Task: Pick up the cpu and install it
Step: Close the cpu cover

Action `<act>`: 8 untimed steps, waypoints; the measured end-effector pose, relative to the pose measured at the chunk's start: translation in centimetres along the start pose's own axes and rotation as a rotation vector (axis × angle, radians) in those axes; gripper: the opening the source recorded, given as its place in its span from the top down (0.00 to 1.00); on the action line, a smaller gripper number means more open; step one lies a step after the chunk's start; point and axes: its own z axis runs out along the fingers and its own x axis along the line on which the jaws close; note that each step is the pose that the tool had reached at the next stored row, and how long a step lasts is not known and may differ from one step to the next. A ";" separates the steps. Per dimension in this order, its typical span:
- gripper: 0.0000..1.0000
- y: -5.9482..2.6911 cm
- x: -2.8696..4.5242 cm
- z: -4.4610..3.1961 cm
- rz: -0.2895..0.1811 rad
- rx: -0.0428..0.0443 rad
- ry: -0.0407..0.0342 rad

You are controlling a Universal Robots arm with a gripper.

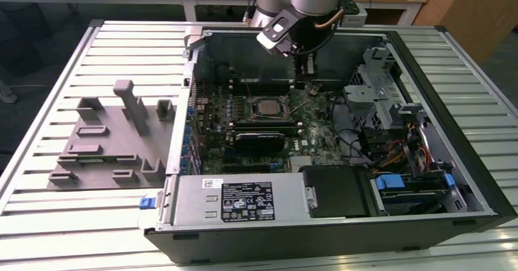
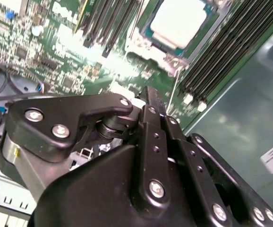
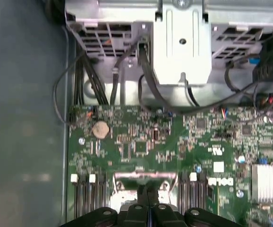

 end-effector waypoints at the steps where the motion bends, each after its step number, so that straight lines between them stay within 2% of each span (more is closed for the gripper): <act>1: 0.89 0.28 0.01 0.01 0.000 0.0000 -0.0001; 8: 0.89 2.00 0.05 0.08 0.000 0.0000 0.0002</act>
